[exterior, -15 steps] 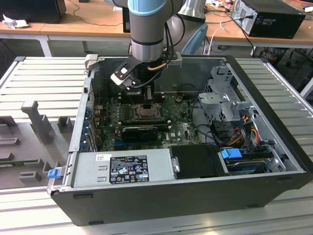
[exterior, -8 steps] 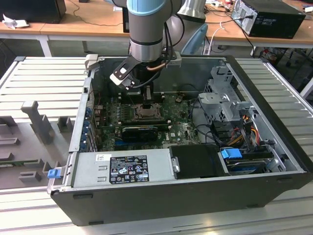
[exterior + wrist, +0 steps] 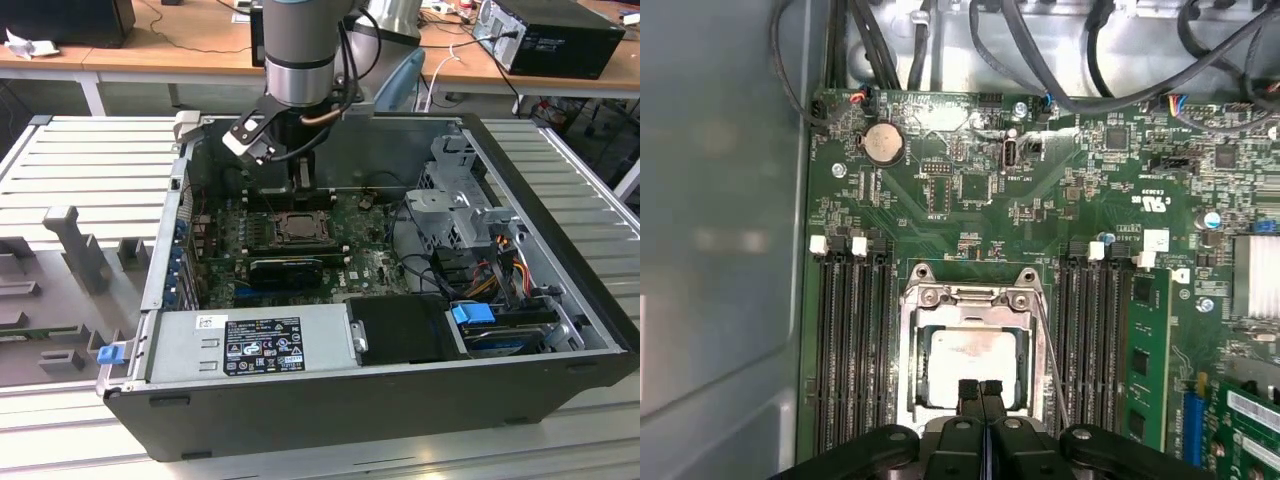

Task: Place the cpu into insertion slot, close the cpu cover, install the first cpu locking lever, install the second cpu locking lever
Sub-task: 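Install the first cpu locking lever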

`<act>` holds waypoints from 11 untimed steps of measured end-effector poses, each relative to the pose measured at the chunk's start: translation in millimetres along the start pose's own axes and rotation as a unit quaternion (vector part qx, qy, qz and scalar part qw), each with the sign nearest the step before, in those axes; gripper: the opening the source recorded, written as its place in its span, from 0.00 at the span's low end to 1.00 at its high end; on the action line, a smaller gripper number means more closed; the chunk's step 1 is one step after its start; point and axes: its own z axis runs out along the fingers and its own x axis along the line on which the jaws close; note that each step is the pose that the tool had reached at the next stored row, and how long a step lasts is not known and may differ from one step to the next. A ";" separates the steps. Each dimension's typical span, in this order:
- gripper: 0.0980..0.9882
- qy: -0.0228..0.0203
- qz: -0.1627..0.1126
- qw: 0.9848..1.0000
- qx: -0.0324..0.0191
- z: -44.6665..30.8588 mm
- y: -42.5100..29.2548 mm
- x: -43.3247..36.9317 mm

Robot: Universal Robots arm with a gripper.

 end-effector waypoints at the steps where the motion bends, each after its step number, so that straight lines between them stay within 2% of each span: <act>1: 0.01 0.000 0.000 1.000 0.000 -2.6 0.1 0.0; 2: 0.01 0.000 0.000 1.000 0.000 -4.1 0.2 0.1; 5: 0.01 -0.003 0.000 1.000 0.000 -15.5 0.7 0.3; 7: 0.01 -0.005 0.000 1.000 0.001 -25.9 1.1 0.4; 9: 0.01 -0.004 -0.003 1.000 0.001 -26.1 1.1 0.4; 11: 0.01 -0.003 -0.034 0.999 0.001 -25.9 1.1 0.4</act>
